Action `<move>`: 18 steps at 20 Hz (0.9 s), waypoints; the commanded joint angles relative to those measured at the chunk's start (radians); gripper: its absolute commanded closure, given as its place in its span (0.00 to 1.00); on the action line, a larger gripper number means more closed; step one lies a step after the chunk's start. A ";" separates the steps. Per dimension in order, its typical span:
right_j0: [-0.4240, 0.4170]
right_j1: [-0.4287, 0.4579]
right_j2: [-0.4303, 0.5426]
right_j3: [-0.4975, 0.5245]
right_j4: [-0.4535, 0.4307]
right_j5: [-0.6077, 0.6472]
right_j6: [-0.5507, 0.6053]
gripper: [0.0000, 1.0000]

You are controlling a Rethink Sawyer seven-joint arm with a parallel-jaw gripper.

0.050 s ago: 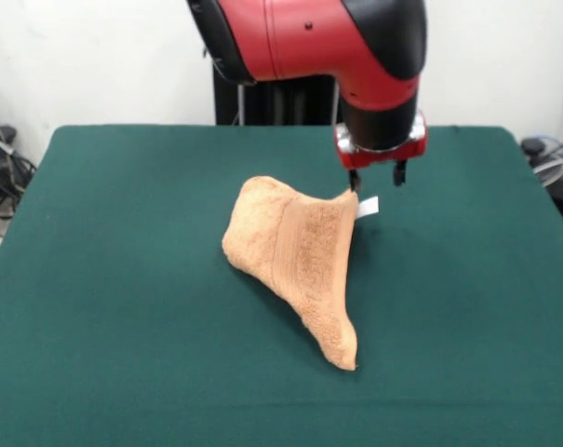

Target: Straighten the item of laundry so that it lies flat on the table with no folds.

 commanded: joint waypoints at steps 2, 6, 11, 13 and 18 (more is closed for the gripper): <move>-0.006 0.016 -0.021 -0.053 -0.079 -0.170 0.074 0.00; 0.004 0.017 -0.039 -0.056 -0.078 -0.187 0.082 0.00; 0.018 0.024 -0.070 -0.054 -0.090 -0.174 0.077 0.00; 0.022 0.028 -0.082 -0.055 -0.098 -0.173 0.079 0.00; 0.014 0.030 -0.076 -0.061 -0.115 -0.169 0.061 0.00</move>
